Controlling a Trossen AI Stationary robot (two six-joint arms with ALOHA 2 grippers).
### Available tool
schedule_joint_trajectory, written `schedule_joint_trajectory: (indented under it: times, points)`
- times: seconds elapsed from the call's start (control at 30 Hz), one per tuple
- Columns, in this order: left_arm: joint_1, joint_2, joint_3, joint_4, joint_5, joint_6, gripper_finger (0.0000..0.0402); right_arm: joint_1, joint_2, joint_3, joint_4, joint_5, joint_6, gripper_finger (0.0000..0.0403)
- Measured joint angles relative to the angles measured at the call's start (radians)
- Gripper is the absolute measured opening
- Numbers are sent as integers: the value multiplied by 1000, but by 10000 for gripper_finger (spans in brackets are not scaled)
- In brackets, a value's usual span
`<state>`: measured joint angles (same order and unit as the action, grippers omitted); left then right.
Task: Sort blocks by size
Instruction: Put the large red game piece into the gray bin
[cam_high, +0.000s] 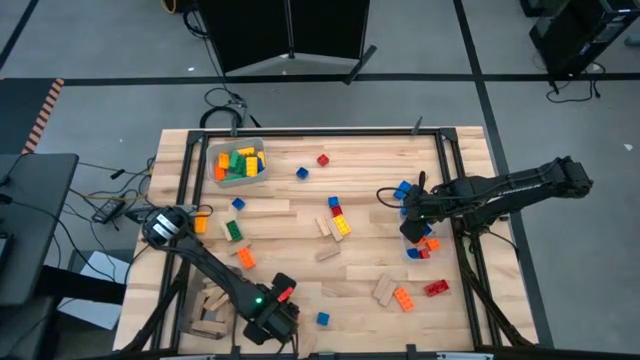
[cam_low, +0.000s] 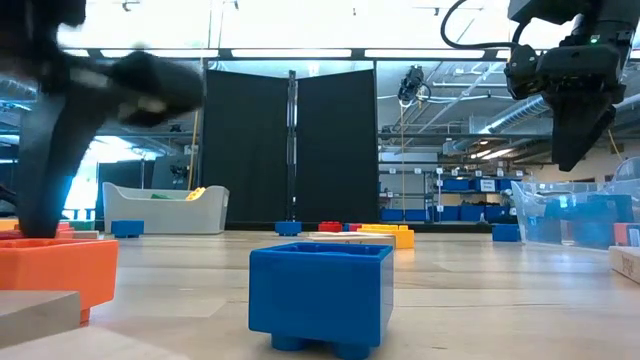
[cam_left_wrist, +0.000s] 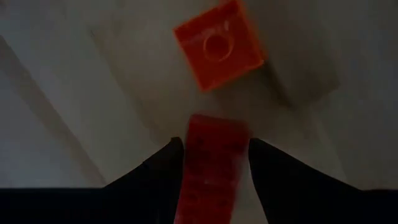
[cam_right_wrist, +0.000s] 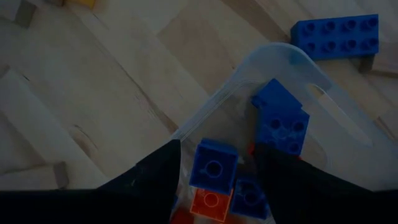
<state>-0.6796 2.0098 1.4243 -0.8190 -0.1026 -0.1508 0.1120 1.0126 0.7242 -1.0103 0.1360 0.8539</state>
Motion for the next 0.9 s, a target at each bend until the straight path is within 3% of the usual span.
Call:
schedule_joint_trajectory:
  times: [0.23, 0.4, 0.6, 0.9]
  points:
    - [9, 0, -62, 68, 45, -15, 186, 0, 0, 0, 0, 0, 0, 219]
    - [22, -1, -65, 67, 51, -18, 145, 0, 0, 0, 0, 0, 0, 220]
    - [60, -21, -69, 33, 68, -1, 145, 0, 0, 0, 1, 0, -10, 218]
    - [287, -235, -143, -68, 45, 172, 145, 0, 0, 0, 4, 0, -12, 218]
